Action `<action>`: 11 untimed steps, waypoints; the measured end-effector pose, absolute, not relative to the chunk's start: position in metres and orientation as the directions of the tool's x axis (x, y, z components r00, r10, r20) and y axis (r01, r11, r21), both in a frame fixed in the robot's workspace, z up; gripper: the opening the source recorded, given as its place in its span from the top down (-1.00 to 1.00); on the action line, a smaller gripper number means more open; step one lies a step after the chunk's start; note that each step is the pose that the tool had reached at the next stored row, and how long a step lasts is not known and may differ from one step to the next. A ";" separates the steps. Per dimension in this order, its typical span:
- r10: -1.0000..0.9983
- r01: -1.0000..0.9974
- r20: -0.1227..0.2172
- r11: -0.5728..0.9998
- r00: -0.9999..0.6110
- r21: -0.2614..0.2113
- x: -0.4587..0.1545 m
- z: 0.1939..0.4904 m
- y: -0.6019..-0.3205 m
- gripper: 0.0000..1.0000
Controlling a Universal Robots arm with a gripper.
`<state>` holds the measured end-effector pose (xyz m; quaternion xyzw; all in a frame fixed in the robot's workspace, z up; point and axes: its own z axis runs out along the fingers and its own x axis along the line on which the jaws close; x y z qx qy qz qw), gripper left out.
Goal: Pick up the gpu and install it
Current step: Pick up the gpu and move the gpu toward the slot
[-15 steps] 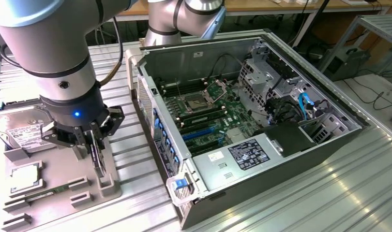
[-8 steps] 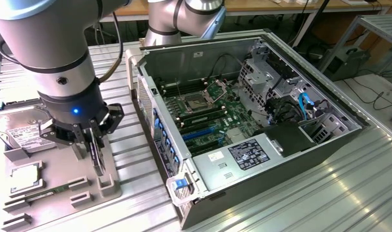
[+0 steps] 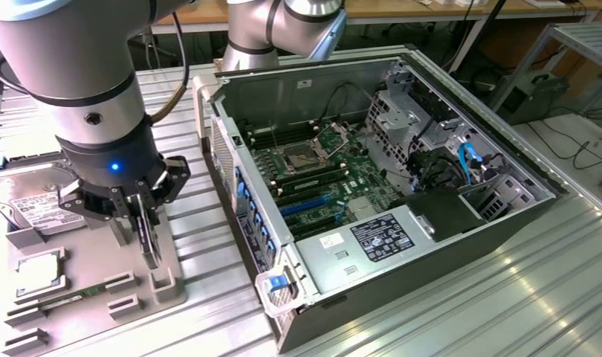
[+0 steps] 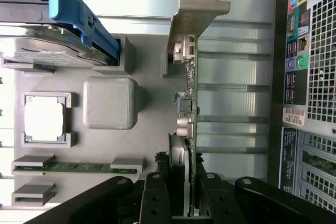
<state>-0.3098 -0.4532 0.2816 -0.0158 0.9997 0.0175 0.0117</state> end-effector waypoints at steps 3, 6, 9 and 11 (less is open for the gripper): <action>-0.031 -0.032 -0.024 0.999 -0.999 0.035 -0.310 0.283 -0.453 0.44; -0.031 -0.032 -0.024 0.999 -0.999 0.035 -0.310 0.285 -0.453 0.44; -0.031 -0.032 -0.024 0.999 -0.999 0.035 -0.310 0.287 -0.453 0.44; -0.031 -0.032 -0.024 0.999 -0.999 0.035 -0.310 0.288 -0.453 0.44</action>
